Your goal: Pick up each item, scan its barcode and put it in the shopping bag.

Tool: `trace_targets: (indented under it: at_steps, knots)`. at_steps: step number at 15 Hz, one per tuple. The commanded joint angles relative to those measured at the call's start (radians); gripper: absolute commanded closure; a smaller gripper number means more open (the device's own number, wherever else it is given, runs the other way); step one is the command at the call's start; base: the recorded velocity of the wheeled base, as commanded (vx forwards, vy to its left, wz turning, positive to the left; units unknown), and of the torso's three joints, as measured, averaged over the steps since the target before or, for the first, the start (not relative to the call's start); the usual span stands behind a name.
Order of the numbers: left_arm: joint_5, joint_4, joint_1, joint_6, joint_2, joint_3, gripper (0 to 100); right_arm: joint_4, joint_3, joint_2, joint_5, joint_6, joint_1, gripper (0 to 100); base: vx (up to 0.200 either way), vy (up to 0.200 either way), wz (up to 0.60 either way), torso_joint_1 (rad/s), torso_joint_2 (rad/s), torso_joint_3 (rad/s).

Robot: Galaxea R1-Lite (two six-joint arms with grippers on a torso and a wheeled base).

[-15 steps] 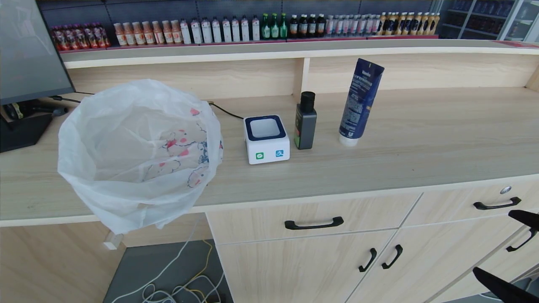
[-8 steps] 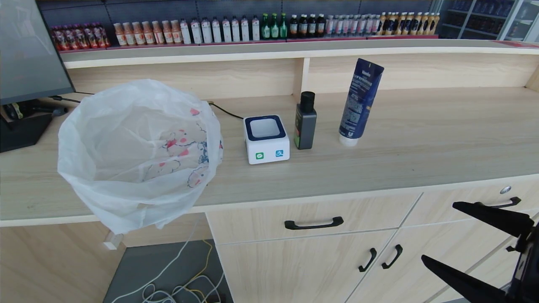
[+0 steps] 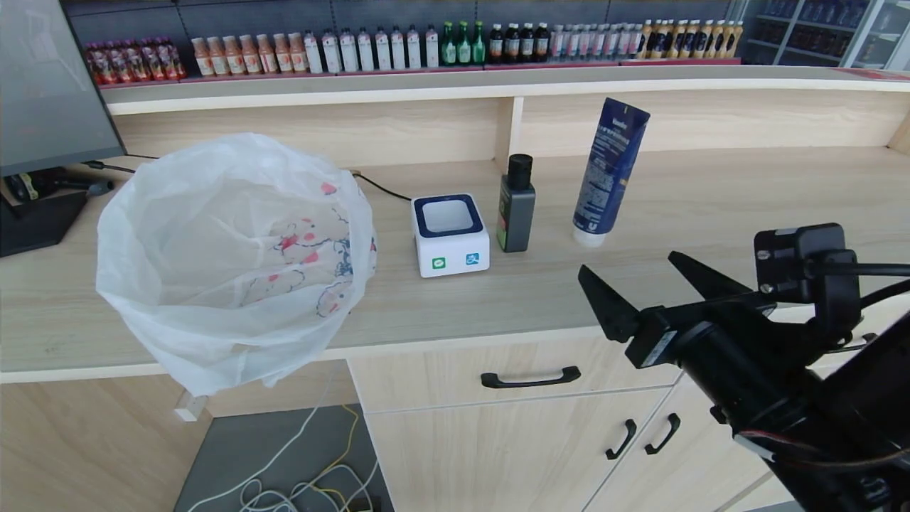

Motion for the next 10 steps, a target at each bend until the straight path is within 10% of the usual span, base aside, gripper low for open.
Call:
trace_targets:
  at_steps: [1,10]
  knots:
    - [0.0,0.0,-0.001,0.0,0.0,0.0,0,-0.05,-0.095,0.166,-0.067,-0.002,0.03,0,0.0,0.0,0.0,0.0,0.0,0.0]
    - [0.0,0.0,0.001,0.0,0.0,0.0,0,-0.03,-0.254,0.229,0.028,-0.035,-0.047,0,0.0,0.0,0.0,0.0,0.0,0.0]
